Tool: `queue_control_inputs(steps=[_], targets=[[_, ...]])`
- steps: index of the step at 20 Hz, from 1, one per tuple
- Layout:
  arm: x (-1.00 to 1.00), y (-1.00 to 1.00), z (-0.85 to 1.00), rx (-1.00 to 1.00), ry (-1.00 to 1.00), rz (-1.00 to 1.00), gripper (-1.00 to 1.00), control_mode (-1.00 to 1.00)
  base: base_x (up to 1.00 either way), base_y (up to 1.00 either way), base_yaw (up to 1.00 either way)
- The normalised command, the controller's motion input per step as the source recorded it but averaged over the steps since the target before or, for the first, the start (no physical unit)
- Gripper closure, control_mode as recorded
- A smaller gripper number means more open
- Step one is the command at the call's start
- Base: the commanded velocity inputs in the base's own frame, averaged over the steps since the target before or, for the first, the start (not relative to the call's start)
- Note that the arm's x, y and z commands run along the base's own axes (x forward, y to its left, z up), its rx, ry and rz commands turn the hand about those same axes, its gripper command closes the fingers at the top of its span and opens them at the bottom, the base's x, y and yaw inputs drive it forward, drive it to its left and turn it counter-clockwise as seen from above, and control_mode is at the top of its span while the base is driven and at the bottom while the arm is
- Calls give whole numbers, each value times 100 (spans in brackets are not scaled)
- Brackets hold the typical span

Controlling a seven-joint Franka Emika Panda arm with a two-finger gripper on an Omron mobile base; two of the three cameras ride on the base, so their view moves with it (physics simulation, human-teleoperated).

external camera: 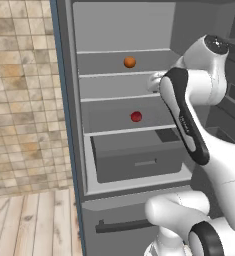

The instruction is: Pick the tangerine and pear from the fridge and place them inside the tupperware on the counter.

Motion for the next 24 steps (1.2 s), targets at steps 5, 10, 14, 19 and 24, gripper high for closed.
queue_control_inputs(steps=[5,10,14,19,24], targets=[[0,2,31,0,-25,6,-100,-100,0,0,0],[22,18,6,-1,-6,0,-100,-100,0,0,0],[38,21,9,-3,0,0,-100,-100,0,0,0],[43,8,16,0,0,0,-100,-100,0,0,0],[54,0,5,0,11,0,-100,-100,0,0,0]])
